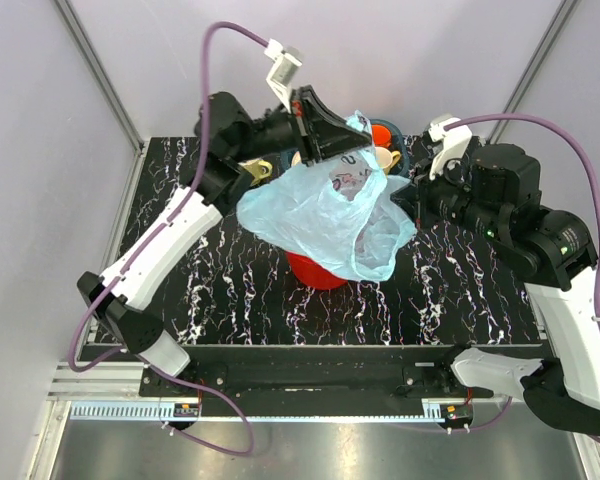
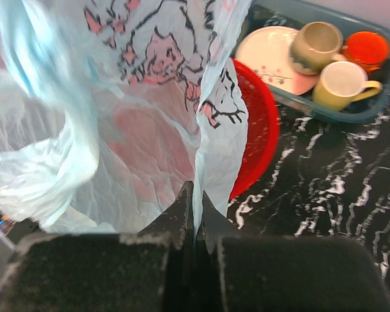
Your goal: Put the trash bags into the trash bin
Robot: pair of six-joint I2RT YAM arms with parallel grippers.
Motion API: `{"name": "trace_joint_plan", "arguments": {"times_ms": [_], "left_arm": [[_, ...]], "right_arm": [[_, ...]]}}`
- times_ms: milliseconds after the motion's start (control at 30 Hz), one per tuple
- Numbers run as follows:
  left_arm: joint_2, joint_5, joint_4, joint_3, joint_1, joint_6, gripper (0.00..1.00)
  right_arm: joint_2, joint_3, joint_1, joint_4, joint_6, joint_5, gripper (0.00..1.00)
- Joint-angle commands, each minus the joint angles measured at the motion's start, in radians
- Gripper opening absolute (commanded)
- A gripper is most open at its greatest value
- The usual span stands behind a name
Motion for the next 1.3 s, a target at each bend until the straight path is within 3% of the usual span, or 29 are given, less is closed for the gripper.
{"name": "trace_joint_plan", "arguments": {"times_ms": [0, 167, 267, 333, 400, 467, 533, 567, 600, 667, 833, 1033, 1267], "left_arm": [[-0.010, -0.028, 0.047, -0.060, -0.024, 0.022, 0.00], [-0.054, -0.112, -0.140, -0.101, -0.014, 0.203, 0.01], [-0.120, -0.099, -0.169, -0.141, 0.030, 0.205, 0.39], [-0.162, -0.053, -0.147, -0.187, 0.134, 0.150, 0.62], [-0.249, 0.010, -0.040, -0.244, 0.299, 0.036, 0.66], [-0.363, 0.029, 0.048, -0.375, 0.422, -0.048, 0.66], [-0.424, 0.009, 0.038, -0.457, 0.579, -0.033, 0.66], [-0.445, -0.026, -0.037, -0.457, 0.614, 0.073, 0.61], [-0.455, -0.136, -0.247, -0.451, 0.636, 0.149, 0.58], [-0.424, -0.184, -0.384, -0.430, 0.636, 0.304, 0.54], [-0.279, -0.224, -0.612, -0.400, 0.599, 0.379, 0.46], [-0.226, -0.264, -0.630, -0.448, 0.490, 0.432, 0.47], [-0.153, -0.203, -0.653, -0.410, 0.401, 0.406, 0.27]], "right_arm": [[0.010, 0.037, -0.007, 0.035, -0.069, 0.198, 0.00], [0.013, -0.017, -0.007, 0.031, -0.055, 0.233, 0.00], [0.015, -0.040, -0.009, 0.032, -0.048, 0.233, 0.00], [0.015, -0.043, -0.007, 0.037, -0.048, 0.230, 0.00], [0.013, -0.042, -0.009, 0.043, -0.048, 0.232, 0.00], [0.010, -0.043, -0.007, 0.048, -0.048, 0.236, 0.00], [0.007, -0.043, -0.009, 0.046, -0.023, 0.236, 0.00], [0.005, -0.043, -0.009, 0.048, -0.023, 0.229, 0.00], [0.004, -0.043, -0.009, 0.049, -0.023, 0.226, 0.00], [-0.004, -0.048, -0.009, 0.066, -0.023, 0.213, 0.00], [0.010, -0.025, -0.010, 0.068, -0.028, 0.224, 0.00], [0.018, -0.014, -0.009, 0.066, -0.028, 0.210, 0.00], [0.036, 0.006, -0.009, 0.068, -0.021, 0.189, 0.00]]}}
